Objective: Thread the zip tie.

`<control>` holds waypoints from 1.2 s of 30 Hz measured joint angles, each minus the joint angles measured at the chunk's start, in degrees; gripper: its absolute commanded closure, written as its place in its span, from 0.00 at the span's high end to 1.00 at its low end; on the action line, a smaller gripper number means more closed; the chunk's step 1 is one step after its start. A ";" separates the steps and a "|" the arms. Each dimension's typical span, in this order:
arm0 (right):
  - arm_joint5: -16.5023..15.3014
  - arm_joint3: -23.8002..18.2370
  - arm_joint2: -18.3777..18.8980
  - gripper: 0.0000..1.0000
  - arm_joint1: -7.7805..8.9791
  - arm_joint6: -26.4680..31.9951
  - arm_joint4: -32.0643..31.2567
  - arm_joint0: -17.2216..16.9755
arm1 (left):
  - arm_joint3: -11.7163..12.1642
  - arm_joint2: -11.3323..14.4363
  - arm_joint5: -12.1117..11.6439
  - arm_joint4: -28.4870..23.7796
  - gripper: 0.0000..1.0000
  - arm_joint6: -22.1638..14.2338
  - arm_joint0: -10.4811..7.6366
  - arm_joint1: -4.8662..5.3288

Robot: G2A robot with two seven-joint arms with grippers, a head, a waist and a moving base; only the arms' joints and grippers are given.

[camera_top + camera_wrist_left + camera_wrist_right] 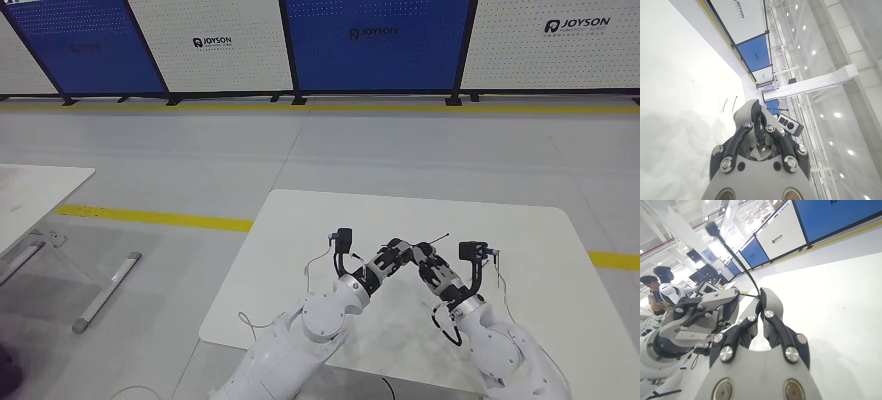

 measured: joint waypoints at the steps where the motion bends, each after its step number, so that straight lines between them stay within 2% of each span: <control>1: 0.04 0.00 -0.08 0.00 -0.02 0.10 -0.11 0.04 | -0.11 -0.01 -0.04 0.06 0.00 -0.06 0.02 0.01; 19: 1.09 0.69 -1.30 0.00 -0.29 2.29 -1.90 0.69 | -2.00 -1.22 -2.02 -0.80 0.00 -1.36 1.23 0.33; 36: 1.13 2.27 -1.85 0.00 -0.50 2.69 -3.10 1.28 | -3.93 -1.15 -3.67 -0.69 0.00 -1.87 2.23 0.49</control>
